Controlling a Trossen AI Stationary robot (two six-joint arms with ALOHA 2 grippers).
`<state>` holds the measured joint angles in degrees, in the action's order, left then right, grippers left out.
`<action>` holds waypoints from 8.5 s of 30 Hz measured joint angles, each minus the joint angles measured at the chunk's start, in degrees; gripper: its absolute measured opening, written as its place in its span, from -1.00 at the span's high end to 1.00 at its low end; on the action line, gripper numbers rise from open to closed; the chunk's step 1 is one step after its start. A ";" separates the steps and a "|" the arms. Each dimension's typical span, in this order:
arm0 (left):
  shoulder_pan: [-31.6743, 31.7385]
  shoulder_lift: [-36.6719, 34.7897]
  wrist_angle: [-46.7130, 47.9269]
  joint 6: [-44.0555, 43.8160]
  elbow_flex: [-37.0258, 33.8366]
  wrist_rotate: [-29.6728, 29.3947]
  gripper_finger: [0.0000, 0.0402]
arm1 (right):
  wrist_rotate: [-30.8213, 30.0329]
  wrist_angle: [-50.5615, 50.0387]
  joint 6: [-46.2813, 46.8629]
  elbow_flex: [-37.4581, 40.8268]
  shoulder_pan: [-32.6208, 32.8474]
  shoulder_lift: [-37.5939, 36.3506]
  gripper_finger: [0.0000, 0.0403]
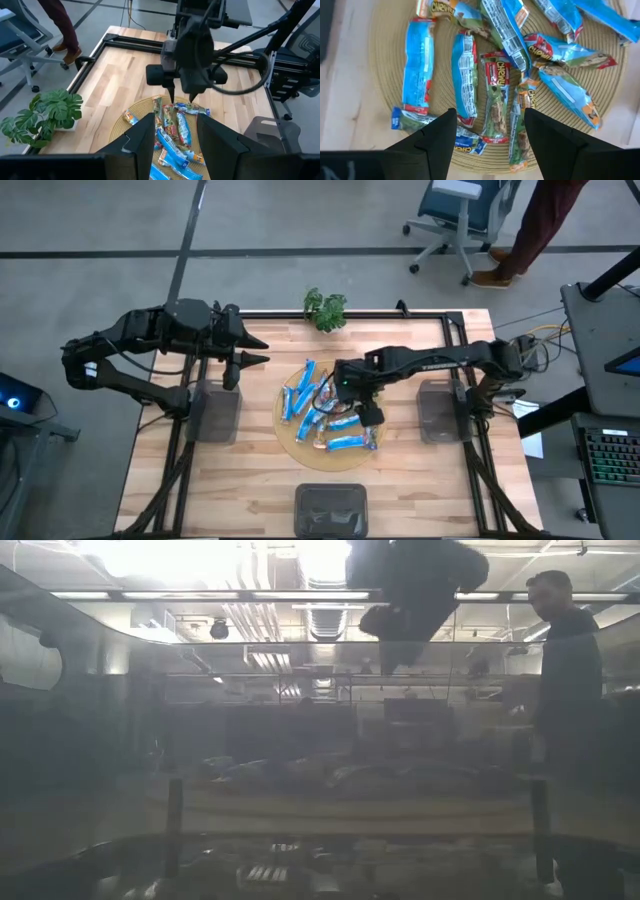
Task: Pick and place Granola Bars by type
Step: Put the red granola bar into the top left bin
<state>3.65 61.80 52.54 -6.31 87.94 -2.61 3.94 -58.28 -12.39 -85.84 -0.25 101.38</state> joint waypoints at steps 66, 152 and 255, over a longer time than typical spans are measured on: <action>-0.06 -23.98 3.77 1.32 -12.74 -9.25 0.97 | -0.46 12.56 -1.07 11.30 -2.81 9.73 0.02; -0.04 -27.19 0.92 1.66 -12.83 -9.33 0.98 | 8.27 53.80 27.28 -5.35 -1.09 3.74 0.81; -0.06 -9.55 -21.65 -2.28 -17.84 2.57 0.92 | 8.77 52.62 23.20 -14.23 -2.90 3.37 0.26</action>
<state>3.60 52.25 30.89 -8.59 70.11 -0.04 12.71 -5.66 10.81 -100.07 -3.15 104.75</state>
